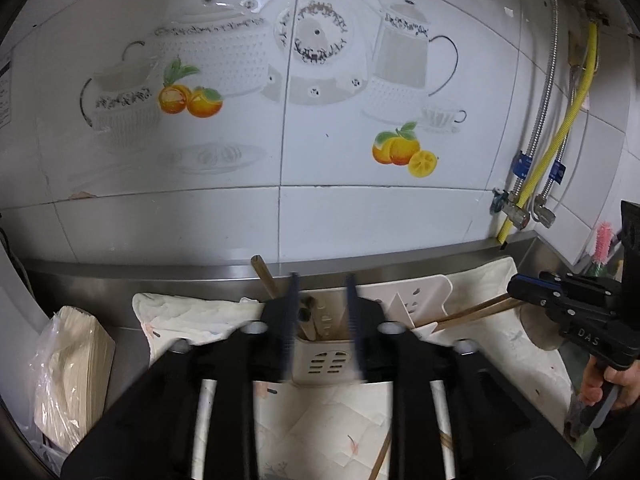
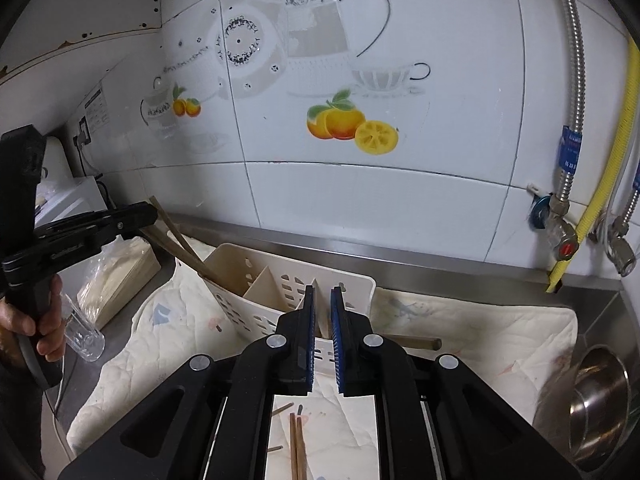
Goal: Organize utensils
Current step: 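Lower the chopstick into the holder and open the right gripper, then lower the left gripper onto a wooden chopstick and close on it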
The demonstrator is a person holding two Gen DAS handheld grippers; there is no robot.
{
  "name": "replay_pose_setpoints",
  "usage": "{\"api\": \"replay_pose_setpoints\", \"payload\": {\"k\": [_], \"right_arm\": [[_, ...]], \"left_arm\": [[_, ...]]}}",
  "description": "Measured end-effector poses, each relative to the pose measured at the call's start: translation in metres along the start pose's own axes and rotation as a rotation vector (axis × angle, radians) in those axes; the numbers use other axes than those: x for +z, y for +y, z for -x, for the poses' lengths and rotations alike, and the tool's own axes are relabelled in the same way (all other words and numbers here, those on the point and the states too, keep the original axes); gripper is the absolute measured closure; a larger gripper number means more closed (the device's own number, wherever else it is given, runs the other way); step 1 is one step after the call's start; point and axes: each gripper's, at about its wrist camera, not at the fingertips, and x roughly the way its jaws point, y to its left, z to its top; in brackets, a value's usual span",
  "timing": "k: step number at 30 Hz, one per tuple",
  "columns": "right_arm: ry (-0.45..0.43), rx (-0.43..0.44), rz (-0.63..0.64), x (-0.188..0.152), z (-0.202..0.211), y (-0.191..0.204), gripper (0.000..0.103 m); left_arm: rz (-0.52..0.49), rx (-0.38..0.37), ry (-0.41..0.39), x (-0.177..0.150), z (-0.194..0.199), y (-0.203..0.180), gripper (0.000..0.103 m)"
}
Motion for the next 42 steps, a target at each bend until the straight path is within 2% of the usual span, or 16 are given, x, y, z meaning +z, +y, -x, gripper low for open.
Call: {"api": "replay_pose_setpoints", "payload": {"k": [1, 4, 7, 11, 14, 20, 28, 34, 36, 42], "right_arm": [[-0.001, 0.0, -0.002, 0.0, 0.0, -0.001, 0.094], [-0.014, -0.006, -0.009, 0.001, 0.005, -0.002, 0.082], [-0.04, -0.016, -0.011, 0.0, 0.016, -0.003, 0.078], [-0.085, -0.038, 0.0, -0.007, 0.042, -0.002, 0.068], [-0.11, -0.038, 0.001, -0.021, 0.06, 0.0, 0.058], [-0.098, -0.007, -0.014, -0.064, 0.076, 0.01, 0.05], [0.001, -0.003, -0.029, -0.132, 0.069, 0.015, 0.048], [0.111, -0.057, -0.004, -0.188, 0.056, 0.013, 0.049], [0.133, -0.065, -0.007, -0.201, 0.054, 0.009, 0.051], [0.213, -0.056, -0.015, -0.234, 0.046, 0.002, 0.068]], "left_arm": [[-0.001, -0.001, -0.004, 0.001, 0.002, 0.0, 0.07], [0.004, -0.008, -0.018, 0.002, 0.009, 0.0, 0.067], [0.005, -0.007, -0.045, 0.003, 0.023, -0.001, 0.061], [0.003, -0.005, -0.075, -0.005, 0.045, -0.004, 0.053], [-0.003, -0.005, -0.085, -0.021, 0.06, -0.006, 0.047], [-0.016, -0.005, -0.051, -0.063, 0.071, -0.01, 0.034], [-0.008, 0.011, 0.023, -0.125, 0.073, -0.009, 0.025], [-0.001, 0.021, 0.076, -0.165, 0.072, -0.005, 0.021], [0.003, 0.034, 0.096, -0.174, 0.071, -0.004, 0.021], [0.067, 0.04, 0.126, -0.196, 0.074, 0.01, 0.02]]}}
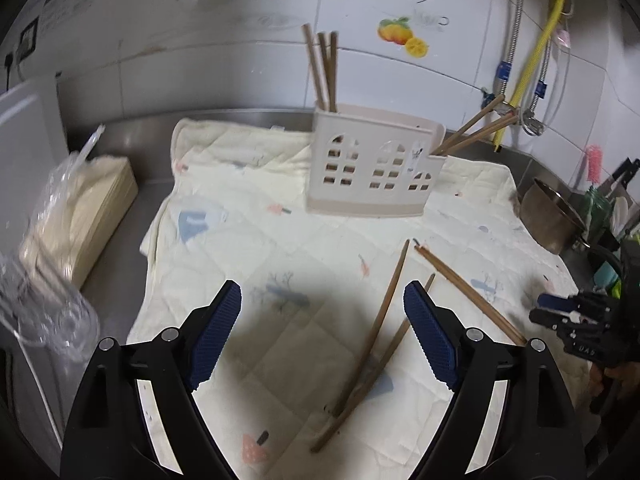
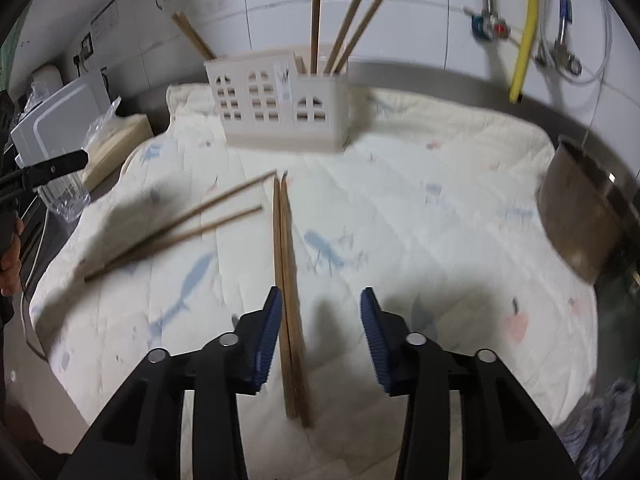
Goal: Organize utensils
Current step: 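Lower the left gripper onto a wooden chopstick and close on it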
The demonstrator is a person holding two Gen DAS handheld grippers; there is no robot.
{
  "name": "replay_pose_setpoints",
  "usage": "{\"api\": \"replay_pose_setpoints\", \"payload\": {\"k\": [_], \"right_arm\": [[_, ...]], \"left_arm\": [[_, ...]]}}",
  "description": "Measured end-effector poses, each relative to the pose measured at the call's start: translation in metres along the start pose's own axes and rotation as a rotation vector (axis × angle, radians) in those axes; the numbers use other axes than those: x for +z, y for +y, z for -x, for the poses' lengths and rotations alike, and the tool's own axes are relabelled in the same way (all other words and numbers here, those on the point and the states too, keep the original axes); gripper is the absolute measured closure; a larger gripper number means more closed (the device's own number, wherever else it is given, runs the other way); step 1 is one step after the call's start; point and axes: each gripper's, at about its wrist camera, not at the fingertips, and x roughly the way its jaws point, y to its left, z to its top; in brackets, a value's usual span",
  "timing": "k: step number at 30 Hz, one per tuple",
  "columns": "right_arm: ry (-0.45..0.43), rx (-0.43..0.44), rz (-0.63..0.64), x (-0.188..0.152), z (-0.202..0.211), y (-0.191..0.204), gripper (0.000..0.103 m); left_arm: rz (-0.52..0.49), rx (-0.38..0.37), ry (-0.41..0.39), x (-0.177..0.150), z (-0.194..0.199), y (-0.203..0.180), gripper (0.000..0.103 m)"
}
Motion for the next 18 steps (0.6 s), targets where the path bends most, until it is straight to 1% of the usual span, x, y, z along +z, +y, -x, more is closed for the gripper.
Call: {"api": "replay_pose_setpoints", "payload": {"k": [3, 5, 7, 8, 18], "right_arm": [[0.017, 0.001, 0.016, -0.007, -0.004, 0.004, 0.073], [0.026, 0.006, 0.025, -0.011, -0.007, 0.006, 0.079], [0.034, 0.006, 0.036, -0.012, -0.009, 0.008, 0.08], [0.041, 0.002, 0.044, -0.013, -0.011, 0.009, 0.083], [0.071, -0.01, 0.092, -0.018, -0.018, 0.014, 0.089]], "left_arm": [[0.011, 0.005, 0.022, -0.008, -0.003, 0.004, 0.02], [0.012, 0.007, 0.031, -0.013, -0.004, 0.004, 0.02], [0.017, 0.008, 0.039, -0.017, -0.004, 0.007, 0.02], [0.021, 0.008, 0.042, -0.018, -0.005, 0.008, 0.02], [0.029, 0.017, 0.069, -0.026, -0.009, 0.015, 0.02]]}}
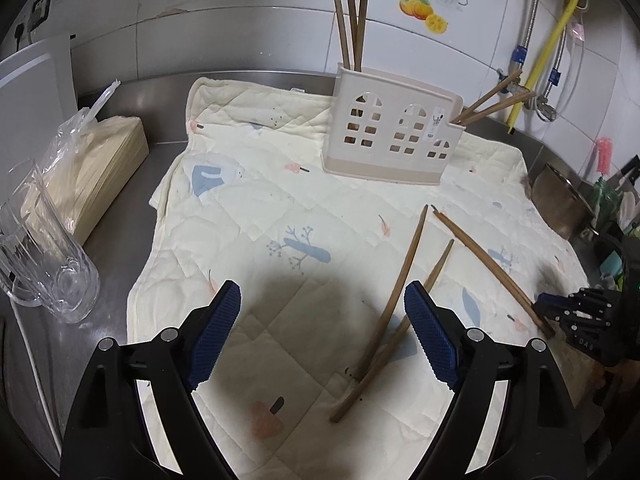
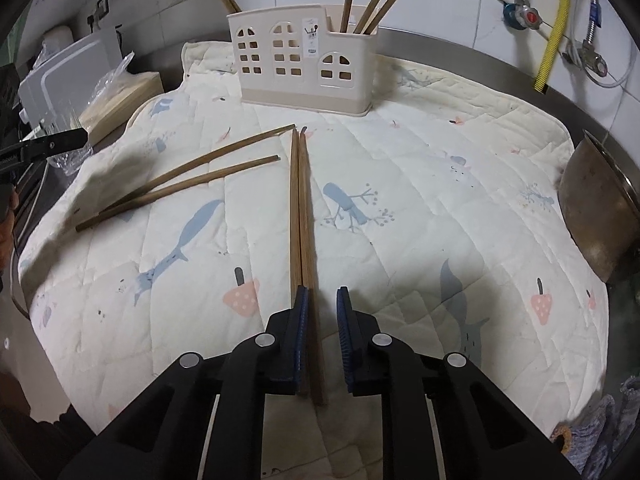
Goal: Organize utensils
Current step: 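Lower the left gripper onto a wooden chopstick and close on it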
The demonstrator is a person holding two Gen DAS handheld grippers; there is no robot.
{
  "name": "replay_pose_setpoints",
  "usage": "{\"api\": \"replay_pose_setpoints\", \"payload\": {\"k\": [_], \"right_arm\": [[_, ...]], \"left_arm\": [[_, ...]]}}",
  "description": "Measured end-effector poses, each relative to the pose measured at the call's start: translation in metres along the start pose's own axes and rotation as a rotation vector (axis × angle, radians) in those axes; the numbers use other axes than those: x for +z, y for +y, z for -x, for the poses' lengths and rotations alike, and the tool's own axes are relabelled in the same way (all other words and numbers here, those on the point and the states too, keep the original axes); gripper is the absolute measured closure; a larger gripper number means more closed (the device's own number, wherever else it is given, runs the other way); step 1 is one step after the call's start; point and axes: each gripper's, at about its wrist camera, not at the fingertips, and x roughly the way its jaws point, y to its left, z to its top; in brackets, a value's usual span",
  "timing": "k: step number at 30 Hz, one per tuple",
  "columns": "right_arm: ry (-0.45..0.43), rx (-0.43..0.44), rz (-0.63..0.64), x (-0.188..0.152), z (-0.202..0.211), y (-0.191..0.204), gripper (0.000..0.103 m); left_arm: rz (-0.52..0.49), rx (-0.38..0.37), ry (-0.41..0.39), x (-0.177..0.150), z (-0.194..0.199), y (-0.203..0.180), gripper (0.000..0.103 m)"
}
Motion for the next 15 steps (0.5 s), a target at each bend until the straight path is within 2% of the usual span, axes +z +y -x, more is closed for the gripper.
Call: {"api": "replay_pose_setpoints", "payload": {"k": [11, 15], "right_arm": [[0.025, -0.017, 0.089, -0.007, -0.006, 0.009, 0.09], [0.019, -0.016, 0.072, -0.008, -0.005, 0.007, 0.093]], "left_arm": [[-0.027, -0.004, 0.029, -0.007, -0.005, 0.001, 0.02], [-0.064, -0.028, 0.042, -0.012, -0.009, -0.007, 0.022]]}}
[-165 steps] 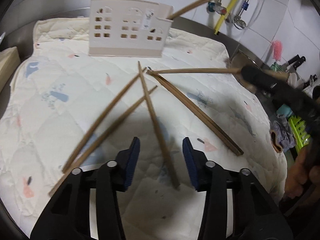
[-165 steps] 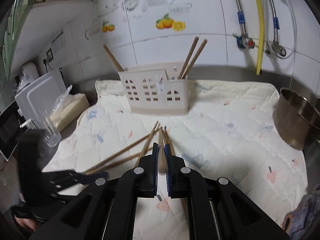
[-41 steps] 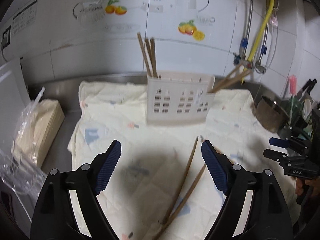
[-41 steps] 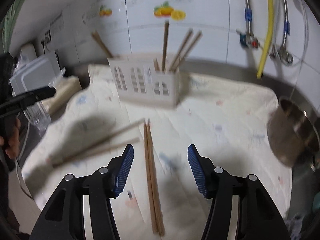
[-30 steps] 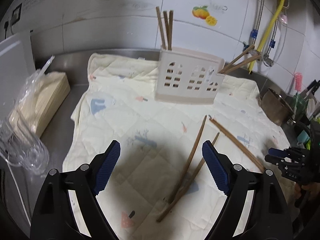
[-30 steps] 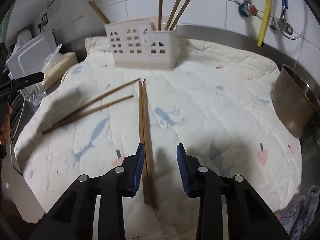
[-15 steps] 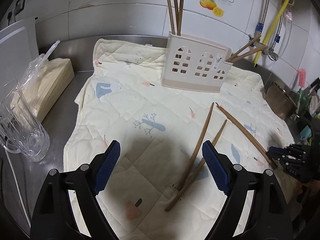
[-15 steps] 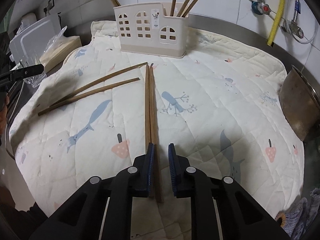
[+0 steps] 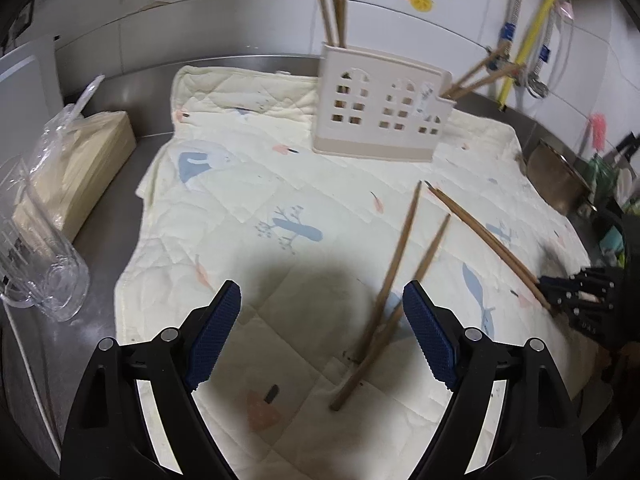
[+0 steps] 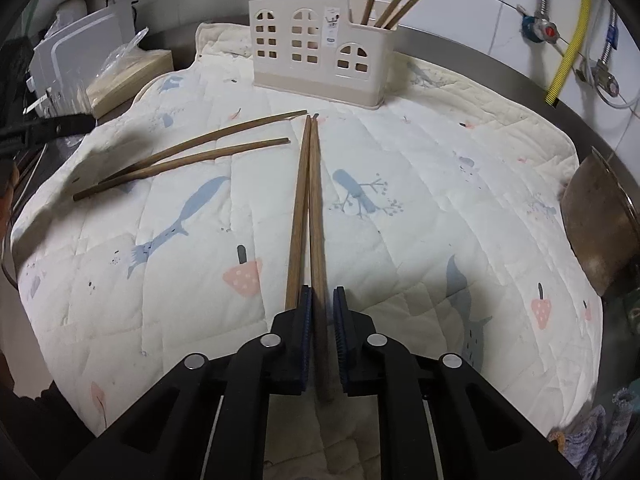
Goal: Organize utensils
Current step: 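Lower the left gripper onto a wooden chopstick and close on it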
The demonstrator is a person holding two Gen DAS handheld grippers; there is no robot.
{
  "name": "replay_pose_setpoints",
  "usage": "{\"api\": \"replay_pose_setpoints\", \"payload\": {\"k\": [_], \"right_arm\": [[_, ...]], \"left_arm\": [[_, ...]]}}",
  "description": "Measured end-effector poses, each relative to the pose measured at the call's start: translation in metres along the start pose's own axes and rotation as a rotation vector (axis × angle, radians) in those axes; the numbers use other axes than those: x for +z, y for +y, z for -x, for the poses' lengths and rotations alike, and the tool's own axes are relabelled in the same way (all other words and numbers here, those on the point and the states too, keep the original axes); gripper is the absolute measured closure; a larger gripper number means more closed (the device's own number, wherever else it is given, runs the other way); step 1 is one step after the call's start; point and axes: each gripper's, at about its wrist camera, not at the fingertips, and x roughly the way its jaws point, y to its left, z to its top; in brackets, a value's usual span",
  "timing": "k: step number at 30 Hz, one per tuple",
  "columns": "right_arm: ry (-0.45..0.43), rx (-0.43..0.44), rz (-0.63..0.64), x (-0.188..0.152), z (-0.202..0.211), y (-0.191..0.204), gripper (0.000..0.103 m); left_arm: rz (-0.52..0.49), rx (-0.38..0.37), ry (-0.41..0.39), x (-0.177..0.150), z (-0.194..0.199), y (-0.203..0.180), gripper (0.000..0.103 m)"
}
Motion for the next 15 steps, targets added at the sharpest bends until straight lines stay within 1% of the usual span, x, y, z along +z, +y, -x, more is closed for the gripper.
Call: {"api": "replay_pose_setpoints", "payload": {"k": [2, 4, 6, 7, 9, 10, 12, 15], "right_arm": [[-0.005, 0.001, -0.006, -0.002, 0.001, -0.001, 0.094], [-0.01, 0.0, -0.015, -0.003, 0.003, -0.002, 0.094], [-0.015, 0.0, -0.025, -0.004, 0.004, -0.003, 0.095], [-0.018, 0.002, -0.032, -0.005, 0.005, -0.004, 0.095], [-0.021, 0.004, -0.041, -0.007, 0.006, -0.006, 0.095], [-0.022, 0.005, -0.045, -0.007, 0.006, -0.007, 0.095], [-0.025, 0.01, -0.054, -0.008, 0.006, -0.008, 0.095], [-0.026, 0.013, -0.06, -0.008, 0.007, -0.008, 0.095]], "left_arm": [[-0.028, -0.01, 0.01, -0.003, -0.003, -0.006, 0.024], [-0.058, -0.024, 0.026, -0.006, -0.008, -0.013, 0.029], [-0.083, -0.041, 0.042, -0.008, -0.013, -0.019, 0.037], [-0.094, -0.046, 0.049, -0.009, -0.016, -0.022, 0.04], [-0.121, -0.06, 0.066, -0.01, -0.022, -0.027, 0.052], [-0.132, -0.062, 0.076, -0.01, -0.026, -0.029, 0.056], [-0.146, -0.075, 0.091, -0.008, -0.032, -0.03, 0.069], [-0.177, -0.087, 0.113, -0.004, -0.039, -0.032, 0.078]]}}
